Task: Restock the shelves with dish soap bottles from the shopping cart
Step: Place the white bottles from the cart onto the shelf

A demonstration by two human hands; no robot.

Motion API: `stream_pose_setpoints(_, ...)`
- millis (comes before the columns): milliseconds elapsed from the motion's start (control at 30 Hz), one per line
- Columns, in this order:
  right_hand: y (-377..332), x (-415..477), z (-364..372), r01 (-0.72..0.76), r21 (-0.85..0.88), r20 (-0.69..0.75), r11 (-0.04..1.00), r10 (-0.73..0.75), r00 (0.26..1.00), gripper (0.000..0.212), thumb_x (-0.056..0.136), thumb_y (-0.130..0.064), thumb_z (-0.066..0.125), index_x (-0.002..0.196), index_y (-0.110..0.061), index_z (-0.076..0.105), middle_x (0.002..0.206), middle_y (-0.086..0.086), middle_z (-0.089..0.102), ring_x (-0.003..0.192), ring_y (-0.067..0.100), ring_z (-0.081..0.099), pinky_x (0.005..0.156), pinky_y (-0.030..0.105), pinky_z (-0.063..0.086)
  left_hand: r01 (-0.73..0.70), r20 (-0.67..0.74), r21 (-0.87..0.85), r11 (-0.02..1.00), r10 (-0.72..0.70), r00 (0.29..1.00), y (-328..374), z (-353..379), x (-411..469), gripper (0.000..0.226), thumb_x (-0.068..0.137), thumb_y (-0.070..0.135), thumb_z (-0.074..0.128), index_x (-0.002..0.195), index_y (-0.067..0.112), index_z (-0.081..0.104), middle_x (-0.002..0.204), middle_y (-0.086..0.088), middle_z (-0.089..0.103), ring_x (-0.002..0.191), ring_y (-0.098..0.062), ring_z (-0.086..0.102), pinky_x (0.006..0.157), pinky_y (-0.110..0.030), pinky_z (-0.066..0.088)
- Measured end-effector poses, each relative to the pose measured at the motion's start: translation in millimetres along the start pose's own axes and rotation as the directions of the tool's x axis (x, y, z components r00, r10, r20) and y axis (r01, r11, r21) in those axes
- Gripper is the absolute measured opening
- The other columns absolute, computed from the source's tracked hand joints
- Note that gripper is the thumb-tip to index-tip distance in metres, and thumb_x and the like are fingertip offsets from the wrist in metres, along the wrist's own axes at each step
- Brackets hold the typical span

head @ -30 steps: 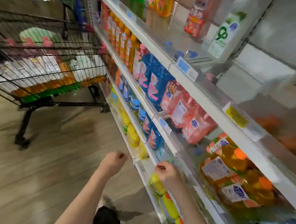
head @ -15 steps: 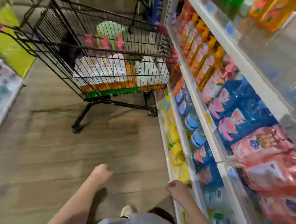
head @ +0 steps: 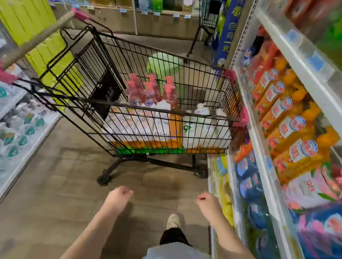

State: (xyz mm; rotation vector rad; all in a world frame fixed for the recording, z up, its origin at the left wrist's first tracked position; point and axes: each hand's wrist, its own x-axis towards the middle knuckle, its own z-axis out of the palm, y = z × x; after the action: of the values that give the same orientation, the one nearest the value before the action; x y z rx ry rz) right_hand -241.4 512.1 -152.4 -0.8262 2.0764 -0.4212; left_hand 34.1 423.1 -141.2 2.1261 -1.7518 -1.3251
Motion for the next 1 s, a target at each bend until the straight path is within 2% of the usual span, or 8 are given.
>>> stream_pose_setpoints(200, -140.3, 78.7, -80.3, 0.288, 0.038, -0.26, 0.957, -0.269, 0.927, 0.022, 0.095, -0.018, 0.053, 0.11, -0.008, 0.065, 0.104, 0.008, 0.069, 0.093, 0.025, 0.063, 0.076, 0.031, 0.048, -0.226, -0.42, -0.146, 0.963, 0.147, 0.896, 136.4, -61.0, 43.0, 0.022, 0.095, 0.02, 0.054, 0.111, 0.01, 0.066, 0.106, -0.006, 0.067, 0.099, -0.023, 0.061, 0.085, -0.032, 0.046)
stream_pose_setpoints(400, -222.0, 117.2, -95.2, 0.55, -0.103, -0.444, 0.829, -0.533, 0.72, 0.017, 0.092, -0.013, 0.056, 0.103, -0.005, 0.066, 0.098, 0.007, 0.065, 0.094, 0.024, 0.06, 0.079, 0.033, 0.047, -0.392, -0.65, 0.213, 0.895, 0.429, 0.627, 213.3, -101.7, 77.4, 0.025, 0.094, 0.016, 0.054, 0.114, 0.005, 0.063, 0.113, -0.011, 0.062, 0.109, -0.029, 0.054, 0.091, -0.039, 0.041)
stream_pose_setpoints(500, -231.4, 143.3, -90.5, 0.514, -0.288, -0.306, 0.808, -0.587, 0.75, 0.024, 0.095, -0.025, 0.053, 0.105, -0.008, 0.065, 0.1, 0.006, 0.065, 0.098, 0.022, 0.057, 0.081, 0.032, 0.044, -0.301, -0.483, 0.399, 0.866, 0.478, 0.734, 227.2, -109.5, 116.4, 0.049, 0.094, 0.04, 0.039, 0.124, 0.007, 0.058, 0.123, -0.014, 0.059, 0.115, -0.034, 0.053, 0.095, -0.044, 0.041)
stream_pose_setpoints(633, -220.6, 168.1, -83.6, 0.477, -0.532, -0.073, 0.7, -0.599, 0.798, 0.036, 0.098, -0.044, 0.04, 0.11, -0.019, 0.063, 0.106, -0.002, 0.067, 0.101, 0.019, 0.058, 0.094, 0.033, 0.038, -0.101, -0.239, 0.598, 0.795, 0.297, 0.924, 235.1, -105.0, 168.6, 0.053, 0.099, 0.047, 0.03, 0.138, 0.015, 0.045, 0.14, -0.009, 0.046, 0.13, -0.028, 0.04, 0.109, -0.042, 0.026)
stream_pose_setpoints(700, -219.3, 174.7, -83.4, 0.512, -0.472, -0.086, 0.717, -0.616, 0.783, 0.038, 0.096, -0.048, 0.039, 0.101, -0.021, 0.066, 0.095, -0.005, 0.067, 0.094, 0.017, 0.059, 0.093, 0.034, 0.037, -0.048, -0.184, 0.683, 0.729, 0.235, 0.954, 241.0, -106.3, 190.3, 0.053, 0.098, 0.05, 0.028, 0.137, 0.019, 0.046, 0.139, -0.006, 0.048, 0.126, -0.026, 0.045, 0.106, -0.041, 0.031)
stream_pose_setpoints(800, -234.7, 190.9, -84.5, 0.487, -0.437, -0.07, 0.757, -0.568, 0.82, 0.042, 0.096, -0.048, 0.035, 0.074, -0.021, 0.058, 0.063, -0.01, 0.051, 0.068, 0.014, 0.052, 0.072, 0.032, 0.04, -0.121, -0.081, 0.611, 0.782, 0.214, 0.973, 248.7, -114.1, 231.7, 0.05, 0.097, 0.047, 0.036, 0.138, 0.018, 0.044, 0.139, -0.006, 0.047, 0.125, -0.026, 0.046, 0.1, -0.039, 0.039)
stream_pose_setpoints(900, -264.8, 214.6, -75.0, 0.421, -0.326, 0.036, 0.846, -0.434, 0.9, 0.031, 0.098, -0.039, 0.042, 0.086, -0.016, 0.059, 0.076, -0.004, 0.058, 0.078, 0.02, 0.062, 0.066, 0.032, 0.043, -0.139, 0.007, 0.519, 0.843, 0.159, 0.987, 244.6, -120.5, 274.3, 0.049, 0.098, 0.04, 0.042, 0.14, 0.015, 0.041, 0.139, -0.009, 0.046, 0.124, -0.026, 0.046, 0.098, -0.037, 0.042)
stream_pose_setpoints(1000, -298.6, 236.7, -57.1, 0.415, -0.27, 0.156, 0.869, -0.386, 0.909, 0.028, 0.098, -0.035, 0.044, 0.111, -0.015, 0.06, 0.106, 0.001, 0.063, 0.1, 0.021, 0.061, 0.081, 0.033, 0.049, -0.111, 0.068, 0.481, 0.87, 0.089, 0.994, 230.7, -128.4, 313.8, 0.05, 0.096, 0.035, 0.048, 0.139, 0.01, 0.041, 0.137, -0.012, 0.046, 0.121, -0.027, 0.048, 0.098, -0.039, 0.043)
